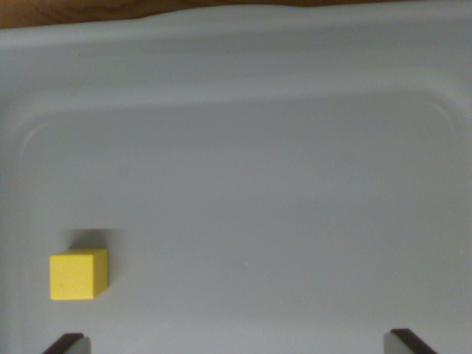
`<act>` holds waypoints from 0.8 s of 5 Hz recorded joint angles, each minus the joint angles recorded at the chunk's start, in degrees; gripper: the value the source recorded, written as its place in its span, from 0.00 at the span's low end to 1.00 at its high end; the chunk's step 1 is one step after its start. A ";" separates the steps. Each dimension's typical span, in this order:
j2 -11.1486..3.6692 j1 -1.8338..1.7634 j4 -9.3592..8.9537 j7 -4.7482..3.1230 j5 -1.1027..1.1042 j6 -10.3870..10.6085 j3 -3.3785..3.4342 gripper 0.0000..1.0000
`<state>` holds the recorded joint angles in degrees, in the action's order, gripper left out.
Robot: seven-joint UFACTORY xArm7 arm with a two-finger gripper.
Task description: Pick yellow cube
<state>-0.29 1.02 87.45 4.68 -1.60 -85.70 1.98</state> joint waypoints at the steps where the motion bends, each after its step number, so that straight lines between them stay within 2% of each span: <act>1: 0.00 0.00 0.00 0.00 0.00 0.00 0.00 0.00; 2: -1.17 -0.59 -1.12 0.87 0.19 1.88 0.41 0.00; 3: -1.17 -0.59 -1.12 0.87 0.19 1.88 0.41 0.00; 4: -2.49 -1.27 -2.38 1.85 0.40 4.01 0.88 0.00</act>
<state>-2.77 -0.25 85.07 6.54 -1.19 -81.69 2.87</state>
